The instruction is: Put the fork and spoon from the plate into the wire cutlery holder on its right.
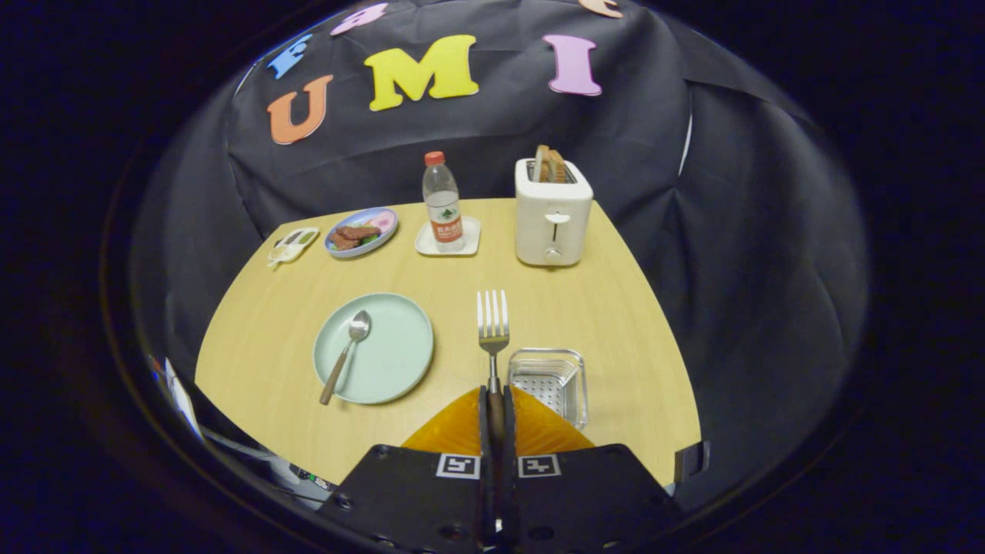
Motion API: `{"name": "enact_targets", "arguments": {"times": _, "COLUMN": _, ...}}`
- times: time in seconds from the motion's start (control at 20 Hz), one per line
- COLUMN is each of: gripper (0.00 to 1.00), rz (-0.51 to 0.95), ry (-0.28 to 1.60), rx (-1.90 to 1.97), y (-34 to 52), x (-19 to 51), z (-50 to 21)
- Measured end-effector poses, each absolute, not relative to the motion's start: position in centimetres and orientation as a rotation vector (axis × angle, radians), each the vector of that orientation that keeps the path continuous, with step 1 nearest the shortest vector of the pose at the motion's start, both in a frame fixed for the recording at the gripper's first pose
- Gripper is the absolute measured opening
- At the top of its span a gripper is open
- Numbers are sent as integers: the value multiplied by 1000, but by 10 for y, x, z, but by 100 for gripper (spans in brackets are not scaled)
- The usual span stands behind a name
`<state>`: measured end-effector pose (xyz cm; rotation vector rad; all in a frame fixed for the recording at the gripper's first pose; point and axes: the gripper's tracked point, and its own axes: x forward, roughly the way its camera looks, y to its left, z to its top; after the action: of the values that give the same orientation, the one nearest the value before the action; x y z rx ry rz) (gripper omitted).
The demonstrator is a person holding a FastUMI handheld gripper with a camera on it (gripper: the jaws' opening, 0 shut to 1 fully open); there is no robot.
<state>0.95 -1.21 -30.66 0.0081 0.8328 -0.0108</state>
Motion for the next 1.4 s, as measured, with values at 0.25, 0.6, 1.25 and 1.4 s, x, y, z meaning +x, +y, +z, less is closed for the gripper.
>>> {"name": "enact_targets", "arguments": {"times": 0.25, "gripper": 3, "rz": -46, "ry": 969, "rx": 88, "y": -33, "x": -15, "z": -329}}
{"name": "enact_targets", "arguments": {"times": 0.6, "gripper": 3, "rz": -75, "ry": 1067, "rx": 68, "y": -44, "x": -11, "z": -330}}
{"name": "enact_targets", "arguments": {"times": 1.25, "gripper": 5, "rz": -127, "ry": 1191, "rx": 102, "y": -40, "x": -20, "z": -327}}
{"name": "enact_targets", "arguments": {"times": 1.4, "gripper": 9, "rz": -114, "ry": 1176, "rx": 85, "y": -40, "x": -12, "z": -318}}
